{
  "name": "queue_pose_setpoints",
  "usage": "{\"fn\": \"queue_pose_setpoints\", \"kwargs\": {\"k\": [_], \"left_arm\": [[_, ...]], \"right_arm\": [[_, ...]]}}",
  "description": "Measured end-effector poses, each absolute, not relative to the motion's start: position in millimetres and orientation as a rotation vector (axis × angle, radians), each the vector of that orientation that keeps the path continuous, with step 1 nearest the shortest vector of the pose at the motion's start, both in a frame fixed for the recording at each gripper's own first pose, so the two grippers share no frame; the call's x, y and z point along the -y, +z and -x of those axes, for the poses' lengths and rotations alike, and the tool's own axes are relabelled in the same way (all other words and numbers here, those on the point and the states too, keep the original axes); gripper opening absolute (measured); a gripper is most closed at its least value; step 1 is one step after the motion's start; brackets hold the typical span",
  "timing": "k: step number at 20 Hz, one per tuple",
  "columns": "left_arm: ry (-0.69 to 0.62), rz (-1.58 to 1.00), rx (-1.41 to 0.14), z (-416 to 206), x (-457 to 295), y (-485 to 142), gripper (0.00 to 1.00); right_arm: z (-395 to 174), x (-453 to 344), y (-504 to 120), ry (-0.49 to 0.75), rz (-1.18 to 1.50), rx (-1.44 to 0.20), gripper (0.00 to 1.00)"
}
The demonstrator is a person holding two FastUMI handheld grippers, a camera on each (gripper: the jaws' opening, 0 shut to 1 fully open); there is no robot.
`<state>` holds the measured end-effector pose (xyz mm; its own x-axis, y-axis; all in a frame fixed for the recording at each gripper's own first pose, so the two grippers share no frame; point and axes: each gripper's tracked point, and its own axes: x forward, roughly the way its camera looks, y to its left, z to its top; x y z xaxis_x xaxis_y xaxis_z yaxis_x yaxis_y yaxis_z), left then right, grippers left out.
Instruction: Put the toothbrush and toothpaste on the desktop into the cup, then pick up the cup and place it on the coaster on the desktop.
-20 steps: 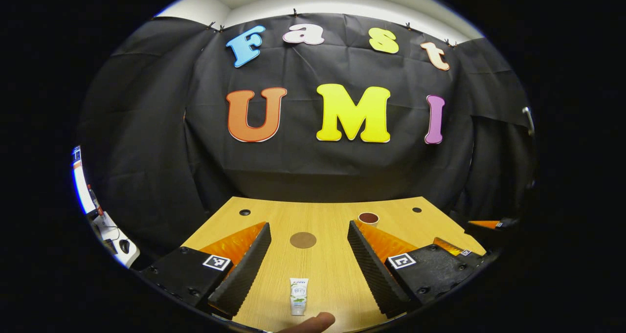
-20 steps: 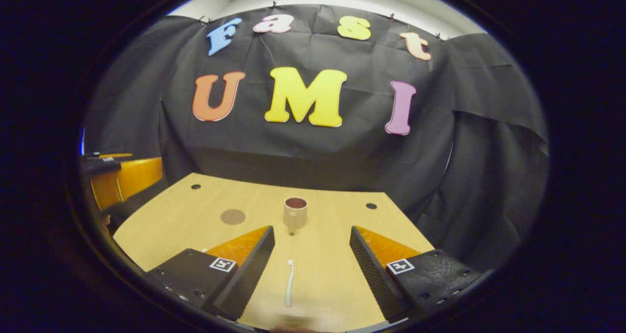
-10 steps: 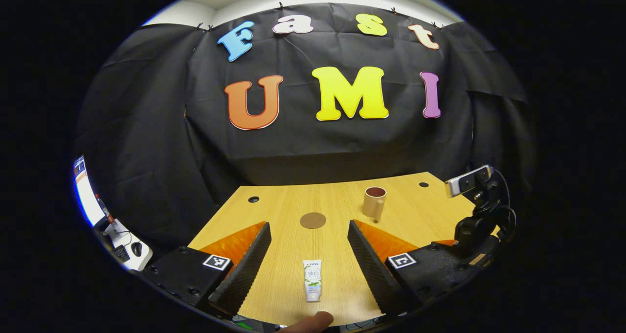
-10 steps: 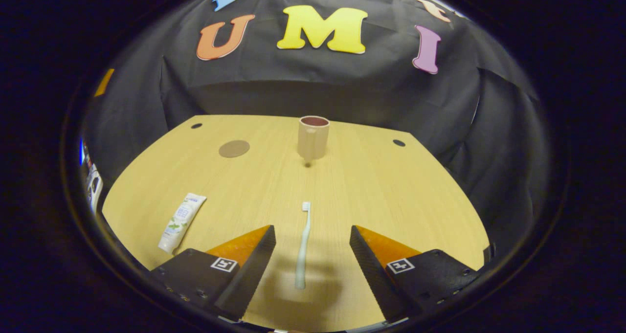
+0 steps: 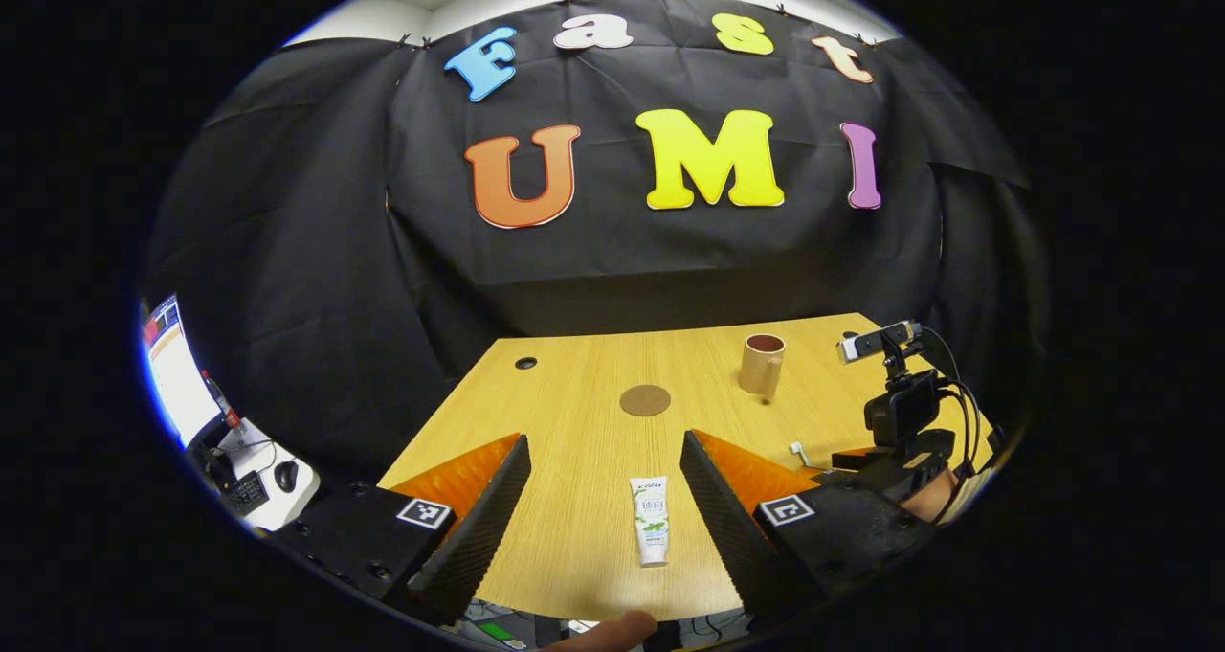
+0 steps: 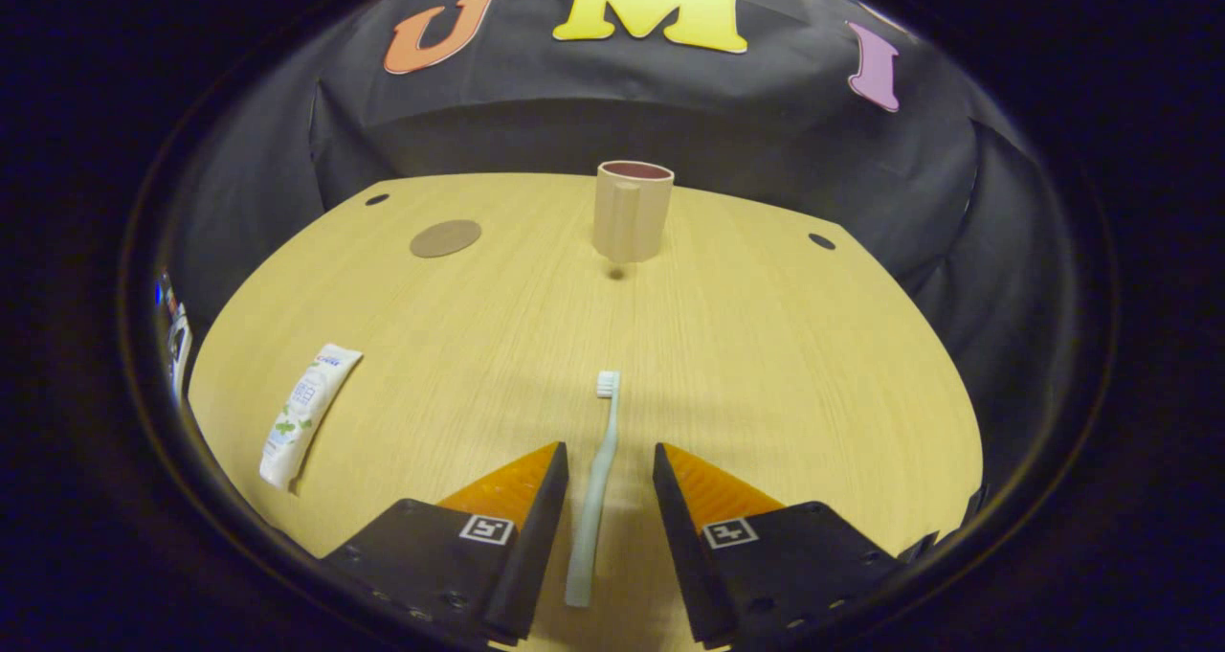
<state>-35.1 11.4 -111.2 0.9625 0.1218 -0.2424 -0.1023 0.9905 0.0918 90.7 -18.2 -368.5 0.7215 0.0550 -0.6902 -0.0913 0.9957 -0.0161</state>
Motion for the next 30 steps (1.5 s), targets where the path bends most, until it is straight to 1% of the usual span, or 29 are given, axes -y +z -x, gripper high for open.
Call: {"fn": "queue_pose_setpoints", "kwargs": {"k": [1, 2, 3, 4, 5, 6, 8, 9, 10, 11, 12, 13, 14, 17, 18, 19, 20, 21, 22, 24, 25, 28, 29, 30], "left_arm": [[0.120, -0.074, -0.257, 34, -13, -113, 1.00], [0.124, -0.073, -0.258, 34, -15, -113, 1.00], [0.131, -0.070, -0.265, 33, -18, -115, 1.00], [0.132, -0.066, -0.271, 30, -19, -117, 1.00], [0.134, -0.064, -0.275, 30, -19, -118, 1.00], [0.135, -0.063, -0.278, 30, -20, -119, 1.00], [0.139, -0.066, -0.282, 29, -22, -120, 1.00], [0.142, -0.066, -0.285, 29, -23, -120, 1.00], [0.147, -0.063, -0.290, 28, -23, -120, 1.00], [0.148, -0.058, -0.293, 26, -23, -121, 1.00], [0.151, -0.048, -0.300, 24, -23, -124, 1.00], [0.151, -0.041, -0.305, 24, -23, -125, 1.00], [0.153, -0.038, -0.312, 22, -22, -126, 1.00], [0.155, -0.027, -0.320, 12, -26, -139, 1.00], [0.121, 0.010, -0.326, -1, -20, -155, 1.00], [0.100, 0.025, -0.368, -8, -15, -178, 1.00], [0.085, -0.001, -0.451, -16, -11, -212, 1.00], [0.082, -0.024, -0.483, -21, -7, -226, 1.00], [0.069, -0.034, -0.538, -25, 1, -253, 1.00], [0.055, -0.024, -0.616, -26, 10, -280, 1.00], [0.037, -0.045, -0.645, -32, 17, -298, 1.00], [0.019, -0.067, -0.703, -40, 27, -317, 1.00], [0.037, -0.055, -0.729, -35, 25, -322, 1.00], [0.056, -0.043, -0.745, -36, 24, -325, 0.98]], "right_arm": [[-92, 16, -372, 0.081, 0.052, -0.770, 0.56], [-93, 14, -372, 0.087, 0.047, -0.777, 0.43], [-93, 14, -377, 0.075, 0.036, -0.792, 0.38], [-93, 16, -377, 0.060, 0.033, -0.793, 0.39], [-93, 17, -377, 0.056, 0.030, -0.795, 0.26], [-93, 17, -379, 0.061, 0.027, -0.799, 0.22], [-92, 18, -384, 0.065, 0.042, -0.812, 0.23], [-93, 16, -382, 0.073, 0.040, -0.807, 0.21], [-93, 14, -383, 0.080, 0.037, -0.809, 0.14], [-91, 15, -384, 0.081, 0.040, -0.815, 0.17], [-90, 13, -384, 0.088, 0.026, -0.817, 0.16], [-88, 12, -379, 0.093, 0.013, -0.819, 0.10], [-88, 13, -383, 0.092, 0.013, -0.817, 0.08], [-87, 15, -383, 0.099, 0.001, -0.815, 0.07], [-86, 19, -382, 0.089, 0.005, -0.809, 0.08], [-83, 22, -380, 0.085, -0.001, -0.805, 0.08], [-78, 24, -379, 0.088, -0.005, -0.805, 0.08], [-77, 27, -375, 0.088, -0.005, -0.795, 0.08], [-71, 29, -368, 0.090, -0.006, -0.786, 0.08], [-64, 33, -352, 0.093, -0.011, -0.777, 0.08], [-59, 35, -332, 0.107, 0.000, -0.755, 0.08], [-53, 38, -305, 0.132, 0.042, -0.721, 0.08], [-52, 41, -295, 0.134, 0.057, -0.702, 0.07], [-51, 41, -288, 0.134, 0.059, -0.689, 0.07]]}}
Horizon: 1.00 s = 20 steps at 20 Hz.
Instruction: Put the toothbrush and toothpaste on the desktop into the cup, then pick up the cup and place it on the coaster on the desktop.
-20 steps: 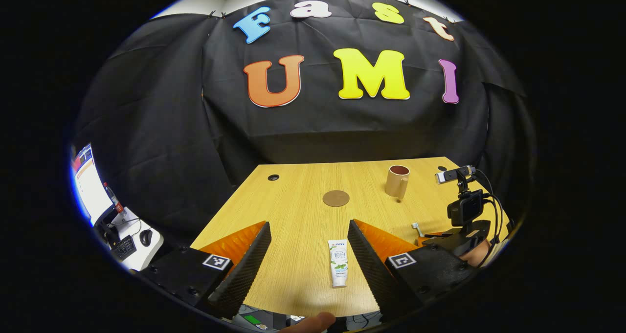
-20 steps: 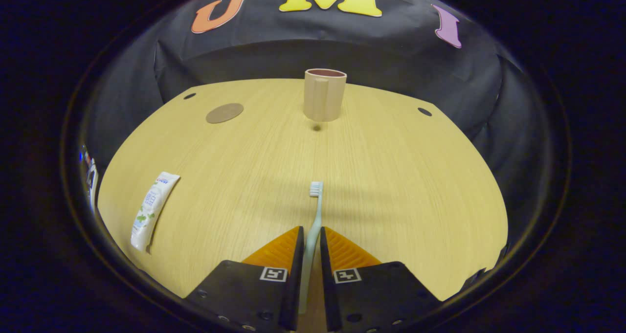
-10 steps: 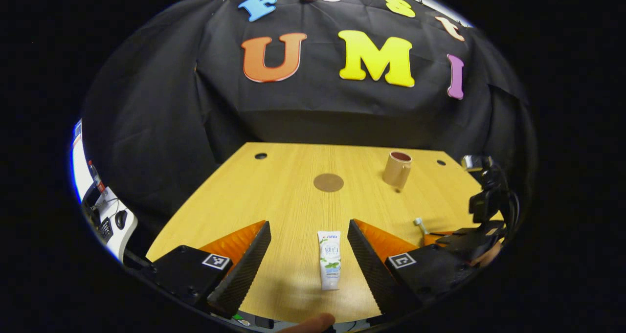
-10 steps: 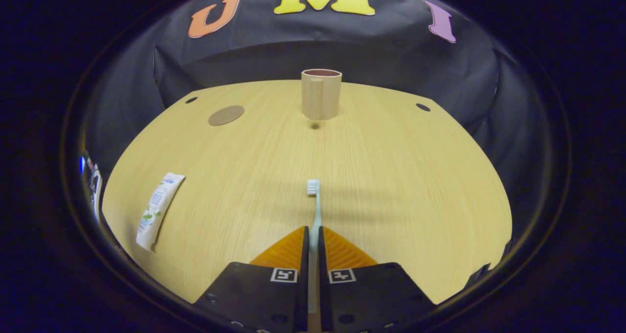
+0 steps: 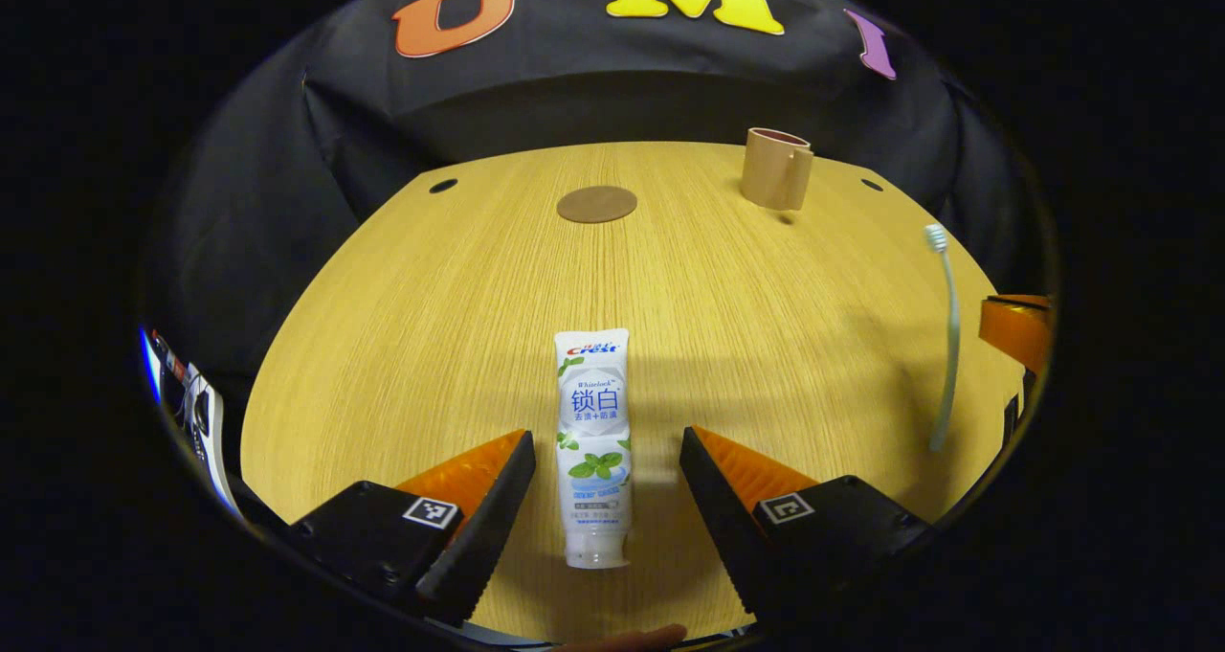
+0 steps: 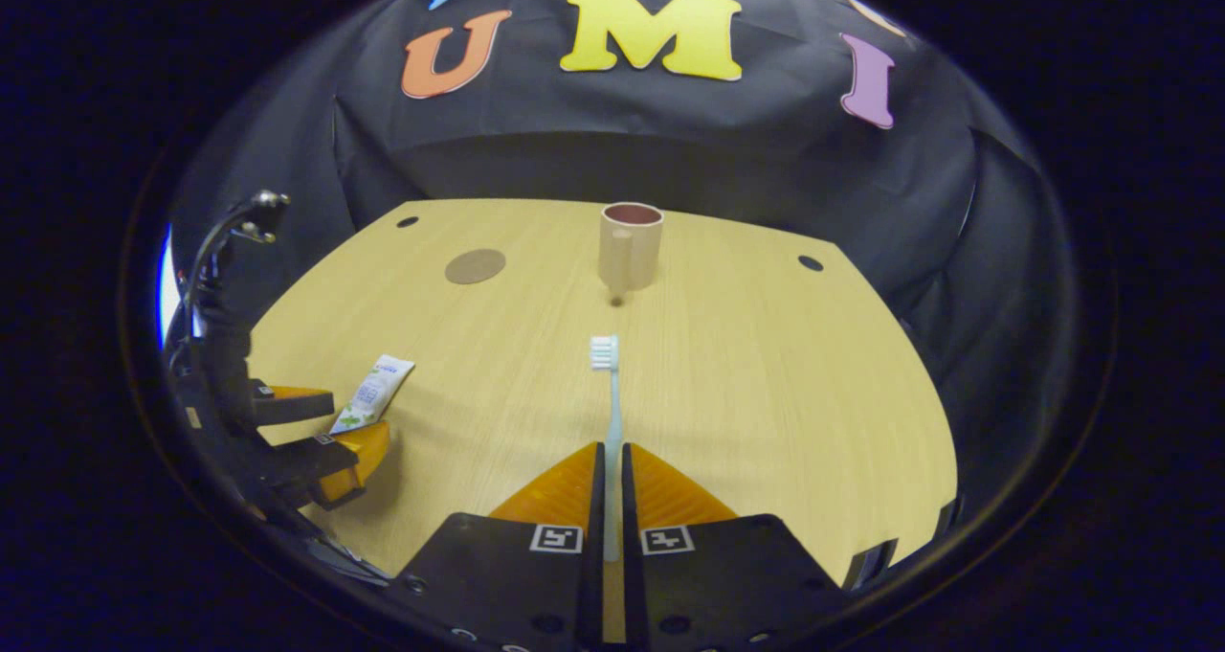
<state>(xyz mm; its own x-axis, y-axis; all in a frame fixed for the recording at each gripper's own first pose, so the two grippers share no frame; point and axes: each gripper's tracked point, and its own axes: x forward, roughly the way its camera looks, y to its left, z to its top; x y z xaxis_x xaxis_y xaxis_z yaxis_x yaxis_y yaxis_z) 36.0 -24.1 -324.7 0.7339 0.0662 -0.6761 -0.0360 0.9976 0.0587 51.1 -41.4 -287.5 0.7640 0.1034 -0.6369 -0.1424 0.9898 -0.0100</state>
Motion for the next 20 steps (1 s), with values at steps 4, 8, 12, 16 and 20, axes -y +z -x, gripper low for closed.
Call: {"fn": "queue_pose_setpoints", "kwargs": {"k": [4, 8, 12, 16, 20], "left_arm": [[0.069, -0.043, -0.764, -53, 25, -331, 0.99], [0.070, -0.055, -0.779, -53, 28, -330, 0.85], [0.078, -0.052, -0.774, -54, 28, -330, 0.84], [0.081, -0.050, -0.773, -54, 28, -330, 0.85], [0.088, -0.055, -0.778, -54, 28, -330, 0.89]], "right_arm": [[-52, 44, -265, 0.139, 0.054, -0.649, 0.06], [-56, 49, -269, 0.136, 0.046, -0.661, 0.06], [-64, 70, -288, 0.102, 0.078, -0.698, 0.07], [-67, 80, -307, 0.104, 0.079, -0.752, 0.39], [-72, 87, -326, 0.103, 0.090, -0.803, 0.80]]}}
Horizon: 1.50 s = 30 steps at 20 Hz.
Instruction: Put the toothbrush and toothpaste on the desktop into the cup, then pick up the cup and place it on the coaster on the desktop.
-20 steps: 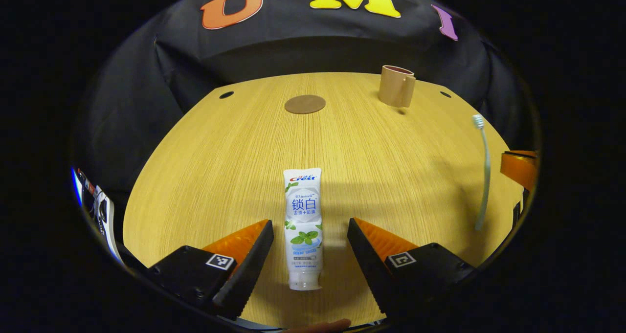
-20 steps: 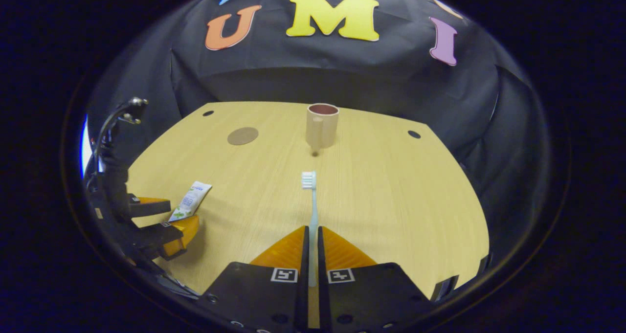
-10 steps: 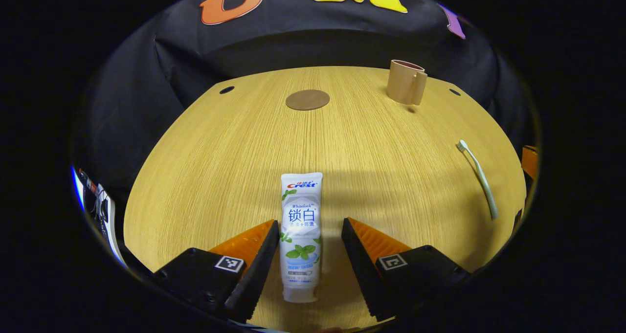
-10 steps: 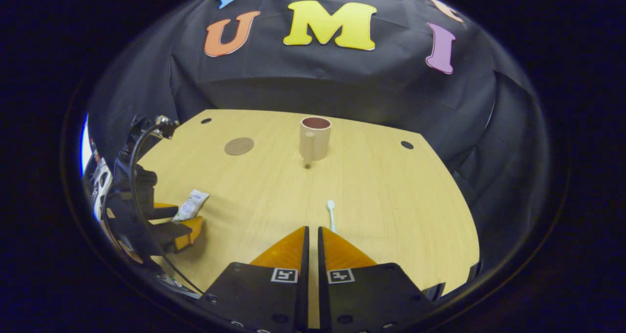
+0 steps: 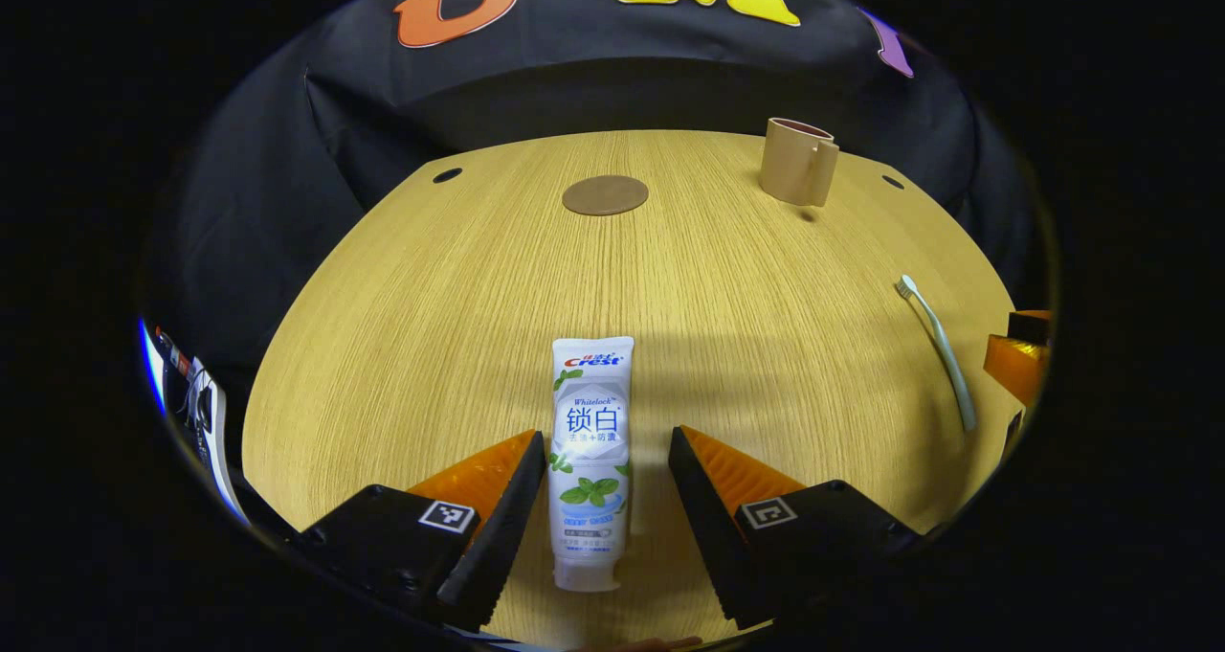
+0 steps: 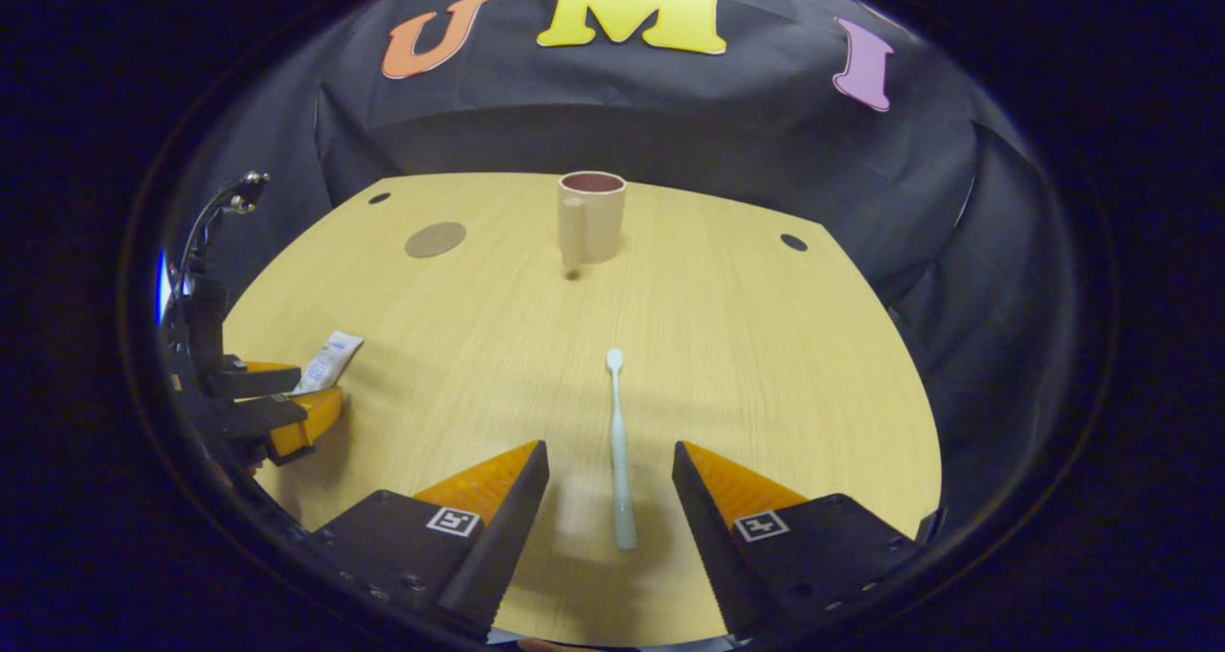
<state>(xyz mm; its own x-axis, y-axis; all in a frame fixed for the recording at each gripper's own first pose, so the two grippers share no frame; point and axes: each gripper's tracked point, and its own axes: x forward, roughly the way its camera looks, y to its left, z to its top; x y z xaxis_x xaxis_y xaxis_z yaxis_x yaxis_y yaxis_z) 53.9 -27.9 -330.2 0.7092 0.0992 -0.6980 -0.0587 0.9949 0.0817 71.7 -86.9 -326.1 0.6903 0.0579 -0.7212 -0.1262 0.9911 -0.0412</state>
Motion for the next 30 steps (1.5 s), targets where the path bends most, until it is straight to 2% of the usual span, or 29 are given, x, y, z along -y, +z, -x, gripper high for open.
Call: {"fn": "queue_pose_setpoints", "kwargs": {"k": [3, 5, 6, 8, 9, 10, 13, 14, 15, 17, 18, 19, 20, 21, 22, 23, 25, 30], "left_arm": [[0.098, -0.098, -0.799, -55, 30, -329, 0.81], [0.122, -0.126, -0.810, -54, 25, -329, 0.78], [0.129, -0.139, -0.822, -53, 24, -329, 0.59], [0.126, -0.157, -0.834, -54, 23, -328, 0.54], [0.122, -0.164, -0.838, -54, 23, -329, 0.57], [0.121, -0.164, -0.841, -55, 23, -329, 0.52], [0.131, -0.198, -0.822, -65, 18, -313, 0.48], [0.131, -0.196, -0.817, -68, 17, -308, 0.47], [0.136, -0.167, -0.815, -75, 18, -301, 0.46], [0.141, -0.137, -0.786, -91, 20, -282, 0.46], [0.139, -0.136, -0.773, -99, 22, -272, 0.46], [0.132, -0.133, -0.761, -108, 25, -262, 0.46], [0.124, -0.122, -0.749, -96, 27, -259, 0.51], [0.117, -0.110, -0.737, -104, 29, -256, 0.46], [0.126, -0.124, -0.707, -116, 23, -244, 0.46], [0.120, -0.132, -0.693, -120, 30, -239, 0.27], [0.086, -0.129, -0.662, -126, 38, -232, 0.26], [0.161, -0.099, -0.750, -113, 22, -256, 0.25]], "right_arm": [[-86, 94, -336, 0.106, 0.098, -0.826, 0.79], [-90, 93, -339, 0.116, 0.097, -0.837, 0.79], [-91, 94, -341, 0.125, 0.105, -0.846, 0.79], [-94, 90, -347, 0.157, 0.103, -0.858, 0.79], [-97, 87, -350, 0.177, 0.095, -0.862, 0.79], [-98, 87, -351, 0.191, 0.093, -0.865, 0.79], [-109, 76, -364, 0.235, 0.085, -0.886, 0.79], [-113, 77, -365, 0.230, 0.092, -0.892, 0.77], [-118, 81, -367, 0.209, 0.093, -0.896, 0.70], [-126, 83, -372, 0.190, 0.079, -0.909, 0.45], [-128, 84, -374, 0.185, 0.083, -0.911, 0.45], [-131, 83, -372, 0.188, 0.083, -0.908, 0.35], [-130, 81, -373, 0.199, 0.084, -0.908, 0.29], [-130, 84, -375, 0.188, 0.103, -0.909, 0.24], [-129, 86, -376, 0.179, 0.113, -0.907, 0.18], [-127, 82, -377, 0.195, 0.098, -0.912, 0.09], [-127, 81, -378, 0.197, 0.087, -0.913, 0.09], [-124, 80, -380, 0.185, 0.084, -0.933, 0.10]]}}
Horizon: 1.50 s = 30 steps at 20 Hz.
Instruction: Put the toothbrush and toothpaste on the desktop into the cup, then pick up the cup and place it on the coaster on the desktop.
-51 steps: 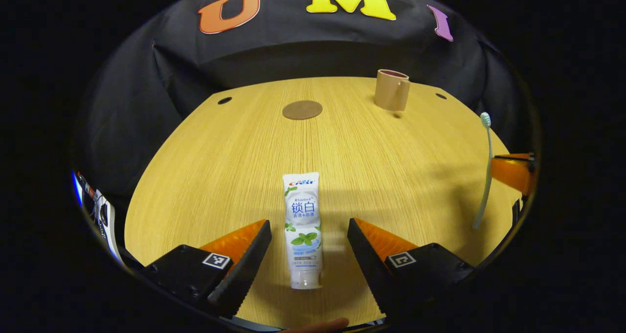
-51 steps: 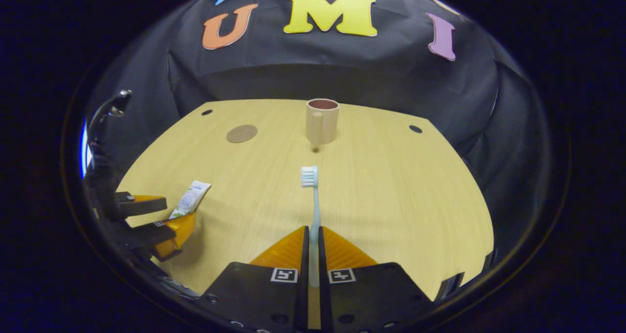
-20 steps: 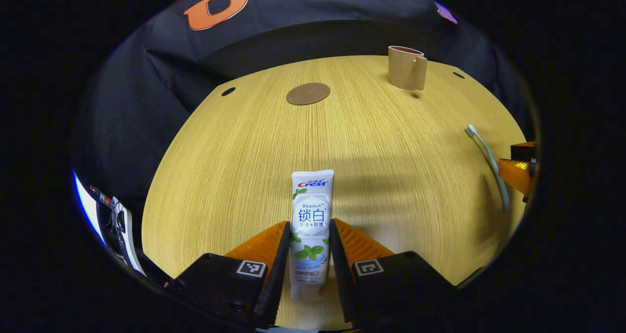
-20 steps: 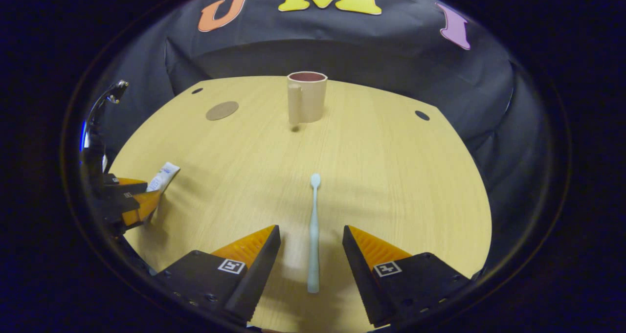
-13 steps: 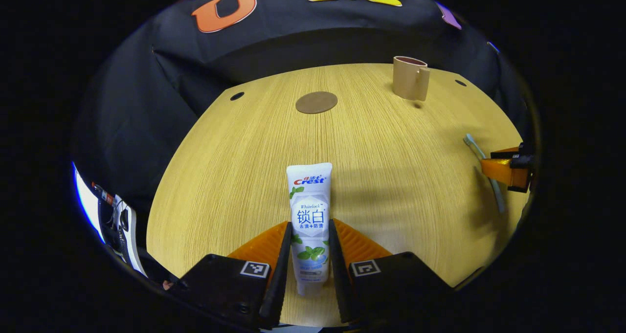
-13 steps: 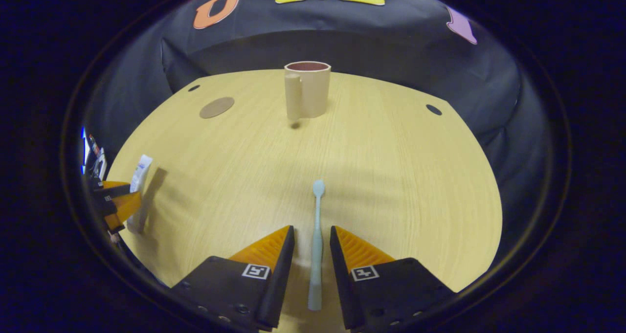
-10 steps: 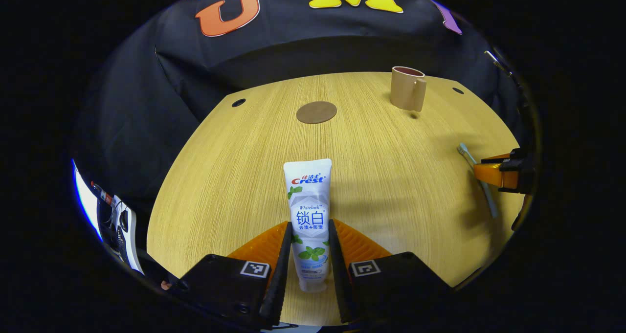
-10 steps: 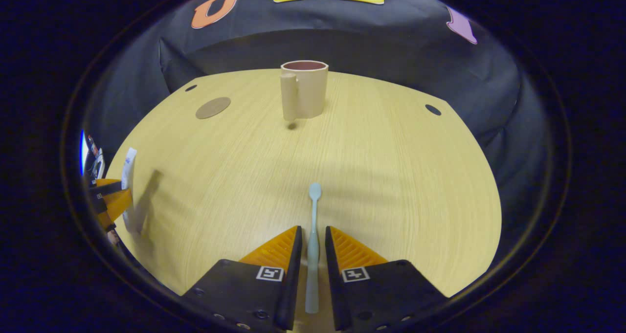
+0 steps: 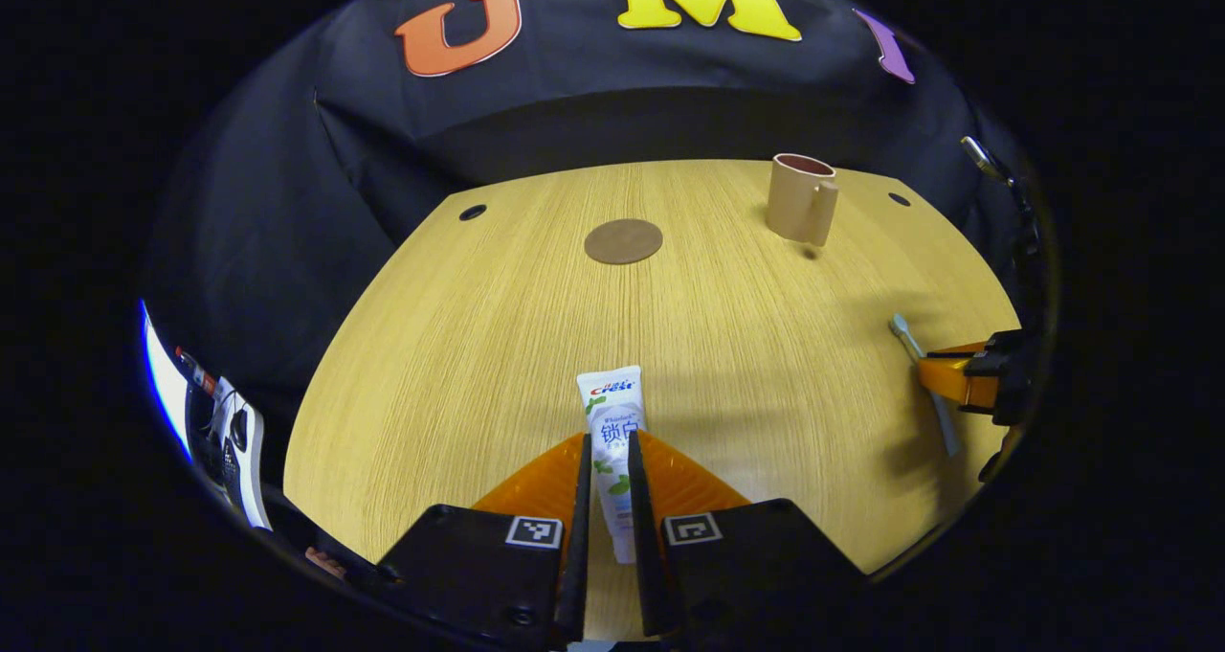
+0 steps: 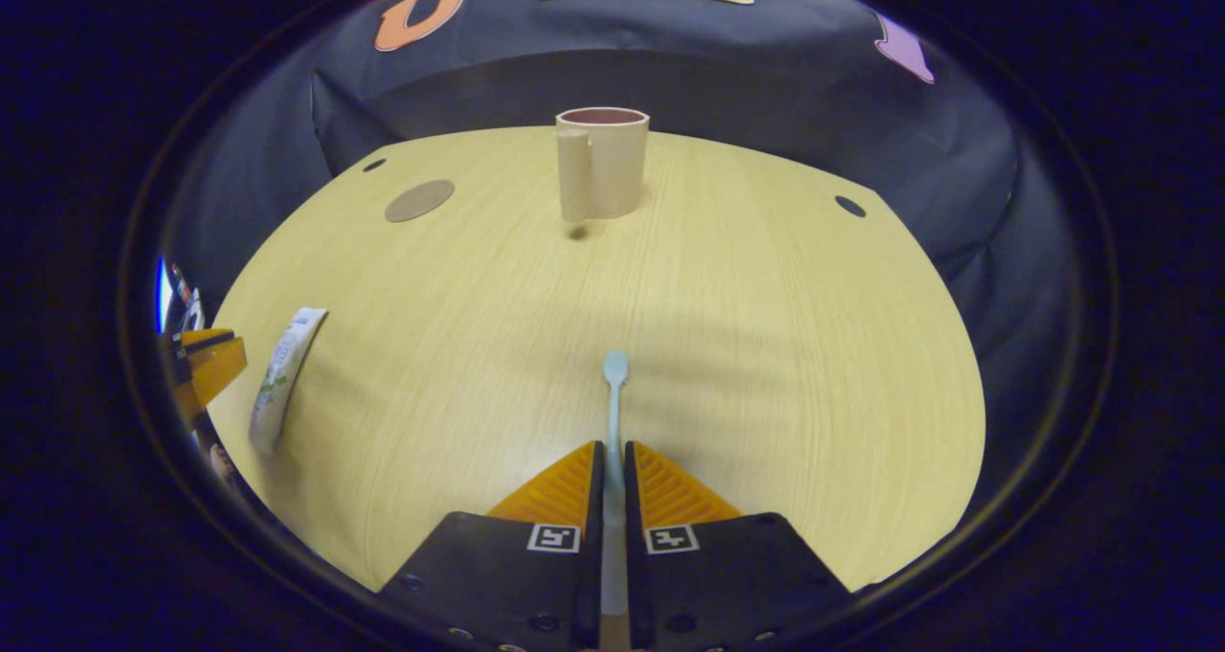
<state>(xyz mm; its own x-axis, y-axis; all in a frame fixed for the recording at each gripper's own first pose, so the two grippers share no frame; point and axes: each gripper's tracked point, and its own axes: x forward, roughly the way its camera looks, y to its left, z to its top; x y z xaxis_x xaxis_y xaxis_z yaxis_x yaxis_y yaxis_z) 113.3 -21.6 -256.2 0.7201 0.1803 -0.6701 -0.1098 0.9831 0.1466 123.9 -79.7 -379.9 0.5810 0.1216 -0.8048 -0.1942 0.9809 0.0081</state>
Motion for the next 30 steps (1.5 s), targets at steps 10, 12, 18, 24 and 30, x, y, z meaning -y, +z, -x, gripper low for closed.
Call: {"fn": "queue_pose_setpoints", "kwargs": {"k": [10, 12, 18, 24, 30], "left_arm": [[0.251, -0.038, -0.821, -108, 14, -276, 0.56], [0.251, -0.042, -0.816, -110, 14, -277, 0.56], [0.170, 0.038, -0.862, -114, 40, -284, 0.76], [0.179, 0.074, -0.910, -113, 39, -300, 0.75], [0.110, -0.002, -0.919, -121, 42, -303, 0.47]], "right_arm": [[-122, 82, -380, 0.180, 0.095, -0.949, 0.12], [-122, 82, -380, 0.183, 0.096, -0.942, 0.12], [-121, 80, -380, 0.211, 0.091, -0.938, 0.11], [-116, 79, -380, 0.213, 0.097, -0.931, 0.09], [-107, 77, -374, 0.221, 0.061, -0.897, 0.09]]}}
